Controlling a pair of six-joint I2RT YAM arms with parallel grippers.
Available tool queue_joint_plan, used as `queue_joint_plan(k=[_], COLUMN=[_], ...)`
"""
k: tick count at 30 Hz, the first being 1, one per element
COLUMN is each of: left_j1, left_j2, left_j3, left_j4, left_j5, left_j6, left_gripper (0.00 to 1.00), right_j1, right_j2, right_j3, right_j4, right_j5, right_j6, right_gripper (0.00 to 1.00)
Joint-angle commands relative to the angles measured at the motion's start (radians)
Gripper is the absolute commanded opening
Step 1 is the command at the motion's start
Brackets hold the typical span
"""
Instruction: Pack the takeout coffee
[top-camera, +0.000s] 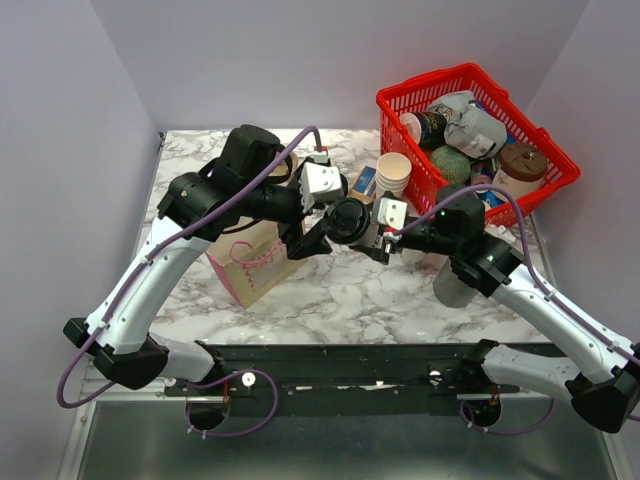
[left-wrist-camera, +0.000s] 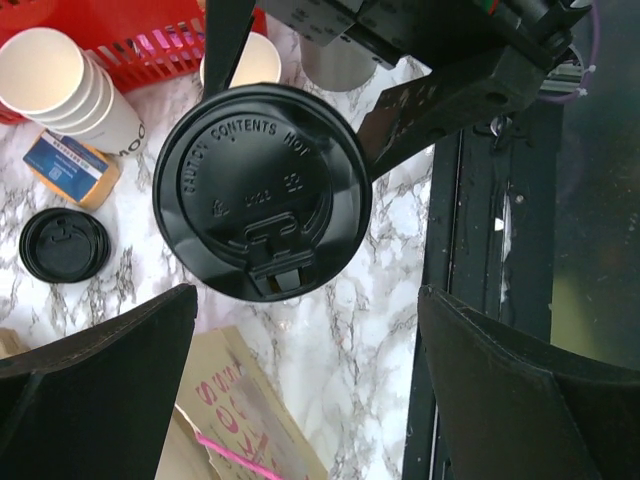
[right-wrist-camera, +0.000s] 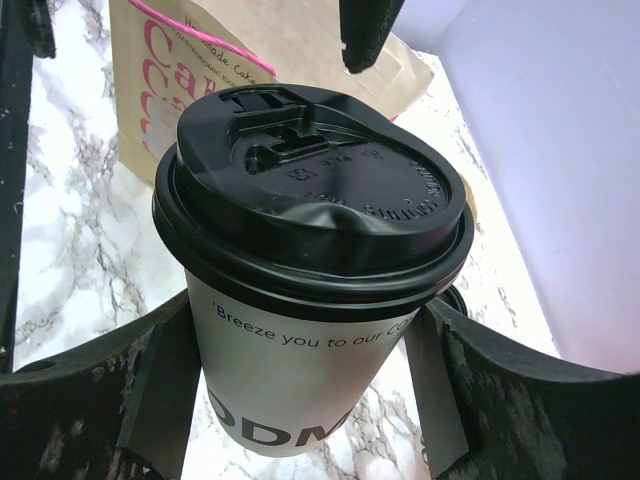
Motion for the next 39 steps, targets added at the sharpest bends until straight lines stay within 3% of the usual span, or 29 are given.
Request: queue_joint_plan(k=[1,39], left_j1=[-0.029,-0.084], left_j2=[-0.006,0.106], left_j3=[-0.009,0.08], left_j4=[0.069,0.074], left_j5=[-0.052,-0.118], left_j6=[0.002,-0.006], left_gripper=[0.99,0.97], right_j1=[-0.002,0.007], right_j2=[0.006,0.024], right_j3=[0.022,0.053], right_j4=[0.013,0.006], right_j5=[-0.014,0.022], right_j6=[-0.07,-0.12], right_gripper=[0.67,0.67])
